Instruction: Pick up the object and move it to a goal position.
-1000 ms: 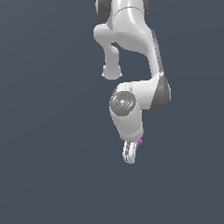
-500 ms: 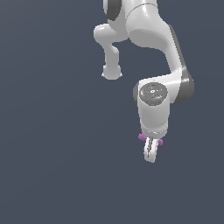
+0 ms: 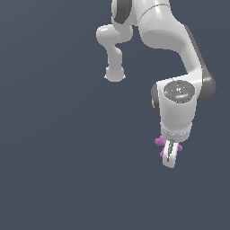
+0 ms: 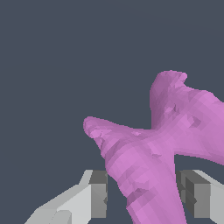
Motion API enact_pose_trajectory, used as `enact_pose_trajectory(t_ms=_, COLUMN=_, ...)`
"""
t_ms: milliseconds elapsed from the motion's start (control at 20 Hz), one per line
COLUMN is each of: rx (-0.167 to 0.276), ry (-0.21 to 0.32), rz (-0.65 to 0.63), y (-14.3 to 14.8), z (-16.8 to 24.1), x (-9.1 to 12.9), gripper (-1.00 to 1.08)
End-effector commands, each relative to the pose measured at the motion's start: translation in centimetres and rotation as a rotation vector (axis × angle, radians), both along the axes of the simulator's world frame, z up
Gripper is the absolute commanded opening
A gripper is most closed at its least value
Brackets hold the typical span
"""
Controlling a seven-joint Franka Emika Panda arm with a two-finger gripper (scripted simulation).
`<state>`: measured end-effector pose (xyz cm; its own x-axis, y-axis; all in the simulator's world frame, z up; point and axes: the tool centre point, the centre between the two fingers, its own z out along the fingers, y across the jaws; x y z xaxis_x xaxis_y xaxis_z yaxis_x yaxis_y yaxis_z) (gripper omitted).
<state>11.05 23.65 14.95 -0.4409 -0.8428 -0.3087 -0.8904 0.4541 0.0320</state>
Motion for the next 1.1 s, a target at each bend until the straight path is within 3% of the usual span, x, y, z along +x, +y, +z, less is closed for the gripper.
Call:
enact_pose_trajectory(t_ms=0, rx=0.000, ry=-0.005, rz=-0.013, y=0.5, z=0.2, x=0.3, gripper=-1.00)
enact_pose_trajectory(t_ms=500, rx=0.000, ry=-0.007, rz=-0.017, y=0.8, z=0.8, x=0.6, gripper=-1.00)
enact_pose_trajectory(t_ms=1050, rx=-0.002, ry=-0.007, rz=-0.018, y=-0.3, z=5.6, x=2.1, gripper=-1.00)
